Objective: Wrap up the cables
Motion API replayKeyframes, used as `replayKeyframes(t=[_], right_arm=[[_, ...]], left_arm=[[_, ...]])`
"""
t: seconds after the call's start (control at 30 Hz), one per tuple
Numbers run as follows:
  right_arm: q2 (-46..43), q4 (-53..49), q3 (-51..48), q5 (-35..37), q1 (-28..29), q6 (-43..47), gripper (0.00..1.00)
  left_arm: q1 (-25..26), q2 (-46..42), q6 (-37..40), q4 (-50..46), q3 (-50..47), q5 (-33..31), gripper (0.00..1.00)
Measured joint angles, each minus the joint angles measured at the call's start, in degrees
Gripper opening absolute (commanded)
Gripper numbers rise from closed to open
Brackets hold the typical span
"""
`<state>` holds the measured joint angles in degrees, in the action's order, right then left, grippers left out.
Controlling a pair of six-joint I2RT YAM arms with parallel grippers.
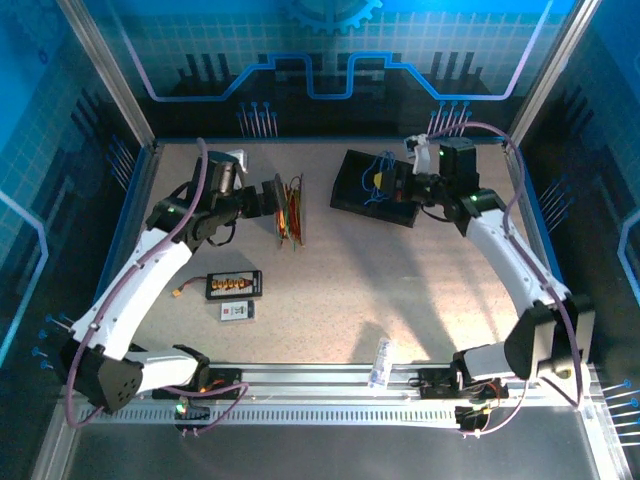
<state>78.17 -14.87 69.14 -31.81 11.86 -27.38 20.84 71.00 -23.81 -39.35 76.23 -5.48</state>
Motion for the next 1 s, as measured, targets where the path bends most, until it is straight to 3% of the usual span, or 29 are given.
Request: replayKeyframes(t=[0.23, 0.5, 0.6, 0.8, 1.0], right_arm=[[-11.98, 0.48, -9.31, -4.24, -1.55, -1.79, 0.00], [-17.20, 0.39, -14.88, -6.91, -3.34, -1.97, 0.00], [-18.62, 1.14, -16.74, -9.29, -4.52, -2.99, 0.00], [-19.67, 7.93, -22.03, -16.98, -6.27, -8.66, 0.00], [-19.67, 13.90, -23.45, -22.97, -6.05, -13.53, 0.00]], left_arm=[[3.08, -2.36, 1.44, -0.74, 2.86, 1.51, 1.00], [8.41, -1.53, 3.28, -1.07, 6.21, 2.95, 0.99], [9.14, -0.61, 3.45, -0.96, 6.69, 6.69, 0.99], [9.42, 3.15, 3.23, -0.94, 8.48, 17.46, 0.84], [11.43, 4.79, 3.54, -0.90, 8.94, 22.45, 0.71]])
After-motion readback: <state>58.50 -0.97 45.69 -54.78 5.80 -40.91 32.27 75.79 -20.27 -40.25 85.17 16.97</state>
